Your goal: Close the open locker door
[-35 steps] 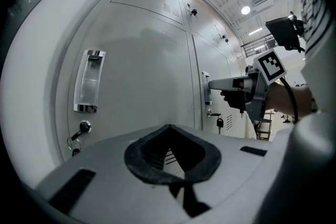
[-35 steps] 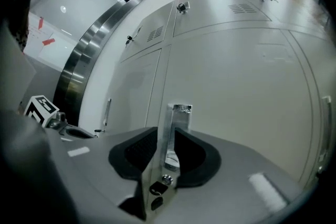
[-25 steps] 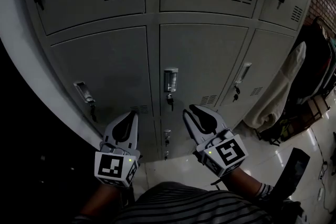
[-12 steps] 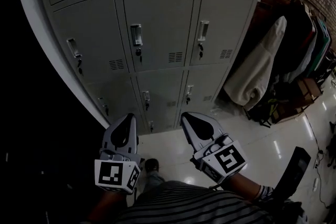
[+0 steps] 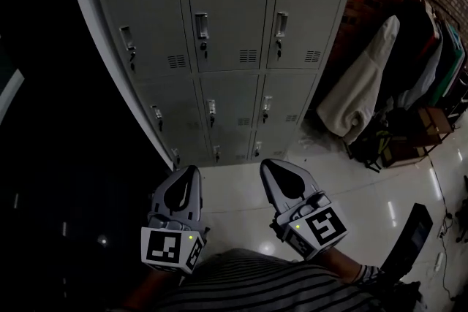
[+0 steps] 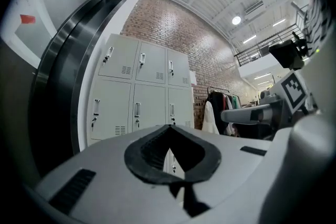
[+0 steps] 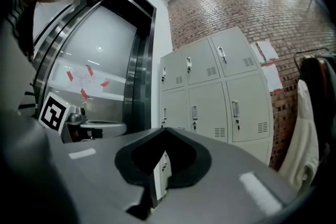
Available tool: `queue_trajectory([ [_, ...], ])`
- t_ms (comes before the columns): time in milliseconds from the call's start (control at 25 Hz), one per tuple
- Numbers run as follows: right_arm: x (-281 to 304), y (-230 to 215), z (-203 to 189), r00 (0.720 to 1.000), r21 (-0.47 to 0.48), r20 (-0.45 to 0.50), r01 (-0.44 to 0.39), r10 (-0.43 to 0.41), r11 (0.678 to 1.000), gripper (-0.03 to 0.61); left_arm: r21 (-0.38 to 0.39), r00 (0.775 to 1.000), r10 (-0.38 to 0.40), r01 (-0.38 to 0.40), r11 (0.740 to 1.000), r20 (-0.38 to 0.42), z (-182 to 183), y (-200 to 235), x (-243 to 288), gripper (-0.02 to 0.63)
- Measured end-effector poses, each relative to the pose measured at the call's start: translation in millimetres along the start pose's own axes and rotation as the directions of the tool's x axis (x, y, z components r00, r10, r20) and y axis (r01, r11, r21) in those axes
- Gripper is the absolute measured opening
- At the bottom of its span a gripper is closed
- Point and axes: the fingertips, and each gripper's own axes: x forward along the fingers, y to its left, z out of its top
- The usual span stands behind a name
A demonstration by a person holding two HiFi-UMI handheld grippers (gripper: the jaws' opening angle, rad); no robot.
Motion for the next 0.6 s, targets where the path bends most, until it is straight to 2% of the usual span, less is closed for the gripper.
queue_trajectory([
  [280,-5.3,47.3,-0.9,1.000,0.021,-0.009,-0.014,0.014,1.000,0.000,0.011,1.000,-0.014,0.014,1.000,0.010,17.9,6.0,-41.0,0.003],
  [440,-3.6,72.6,-0.9,1.000,-0.008,-0.017,-0.020,0.020,1.000,0.000,0.004,1.000,-0.019,0.019,1.000,0.012,16.6,13.8,-56.8,0.003],
  [600,-6.8,79.3,-2.2,1.000,-0.022,-0.029,-0.006,0.006,1.000,0.000,-0.012,0.999,-0.032,0.033,0.999,0.014,11.9,13.5,-62.8,0.003],
])
